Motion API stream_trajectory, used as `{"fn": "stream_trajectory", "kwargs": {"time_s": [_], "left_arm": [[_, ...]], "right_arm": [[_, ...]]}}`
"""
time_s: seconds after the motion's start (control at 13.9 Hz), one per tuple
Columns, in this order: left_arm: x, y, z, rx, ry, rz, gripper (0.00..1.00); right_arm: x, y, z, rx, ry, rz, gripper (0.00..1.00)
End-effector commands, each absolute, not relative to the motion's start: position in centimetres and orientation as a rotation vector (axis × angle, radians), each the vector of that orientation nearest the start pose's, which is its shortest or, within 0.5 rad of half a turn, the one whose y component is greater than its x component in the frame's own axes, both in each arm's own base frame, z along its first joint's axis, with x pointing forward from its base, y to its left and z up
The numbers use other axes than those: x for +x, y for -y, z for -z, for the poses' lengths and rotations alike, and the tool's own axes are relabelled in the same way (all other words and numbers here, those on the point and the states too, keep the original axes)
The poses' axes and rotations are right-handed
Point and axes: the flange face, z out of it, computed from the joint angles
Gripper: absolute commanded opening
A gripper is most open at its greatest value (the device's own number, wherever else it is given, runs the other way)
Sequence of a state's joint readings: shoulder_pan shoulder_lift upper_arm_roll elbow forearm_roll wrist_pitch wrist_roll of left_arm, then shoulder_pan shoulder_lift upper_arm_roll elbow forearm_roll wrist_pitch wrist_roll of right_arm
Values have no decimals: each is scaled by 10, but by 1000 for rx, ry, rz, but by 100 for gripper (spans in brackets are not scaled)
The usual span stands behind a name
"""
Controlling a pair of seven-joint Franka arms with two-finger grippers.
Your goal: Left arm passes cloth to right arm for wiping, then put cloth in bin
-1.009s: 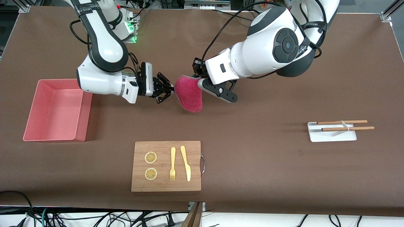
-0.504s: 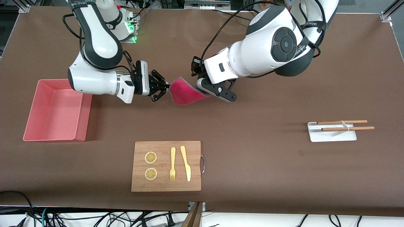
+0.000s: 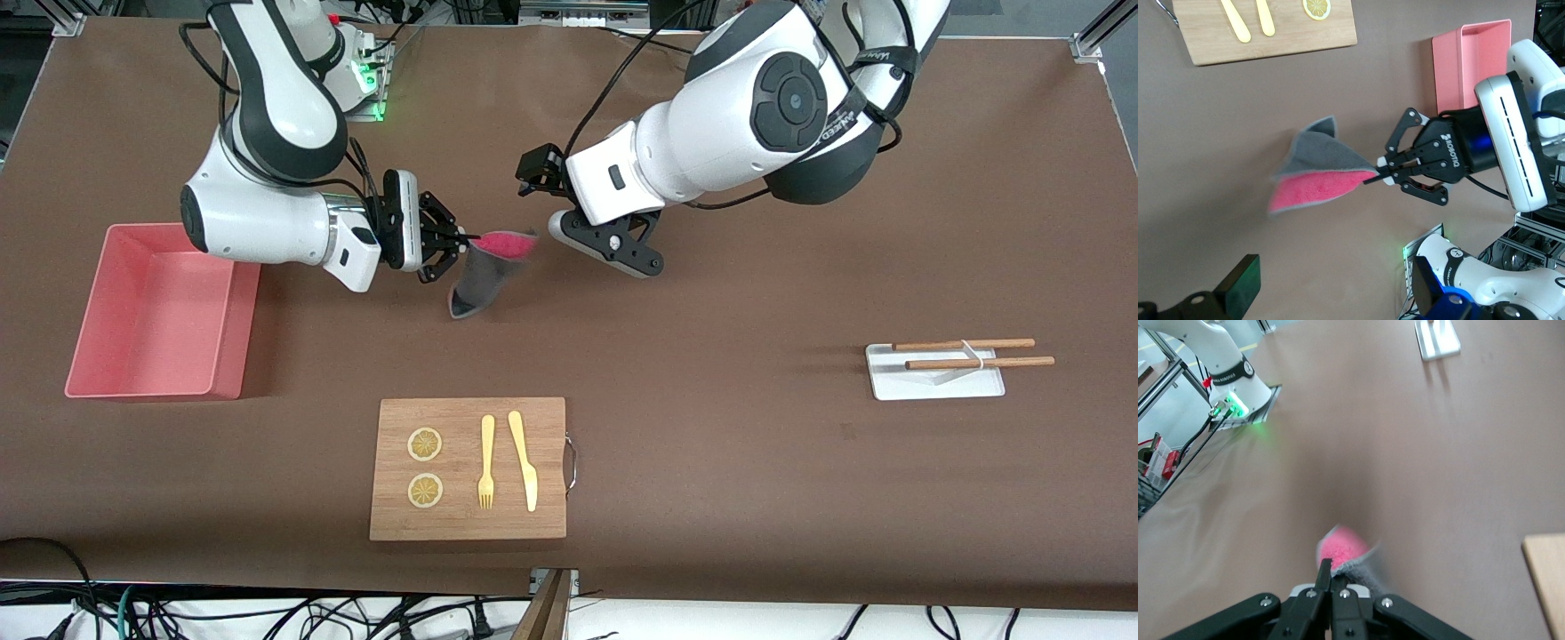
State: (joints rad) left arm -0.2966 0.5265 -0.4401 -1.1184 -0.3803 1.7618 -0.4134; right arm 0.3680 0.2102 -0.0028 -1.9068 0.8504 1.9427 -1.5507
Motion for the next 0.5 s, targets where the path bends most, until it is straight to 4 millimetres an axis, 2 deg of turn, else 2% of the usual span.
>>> {"fn": "stream_trajectory", "kwargs": {"time_s": [0.0, 0.14, 0.22, 0.43], "left_arm": [[570, 397, -583, 2590, 216, 219, 100], [579, 360, -594, 2630, 179, 229, 100], [585, 339, -594, 2667, 157, 235, 100], [599, 276, -601, 2802, 83, 223, 100]], "right_arm": [[521, -247, -427, -1862, 1655, 184, 0], [511, -238, -428, -1947, 1663, 63, 0], [506, -233, -423, -1984, 1686, 11, 0], [495, -205, -382, -2057, 1725, -115, 0]]}}
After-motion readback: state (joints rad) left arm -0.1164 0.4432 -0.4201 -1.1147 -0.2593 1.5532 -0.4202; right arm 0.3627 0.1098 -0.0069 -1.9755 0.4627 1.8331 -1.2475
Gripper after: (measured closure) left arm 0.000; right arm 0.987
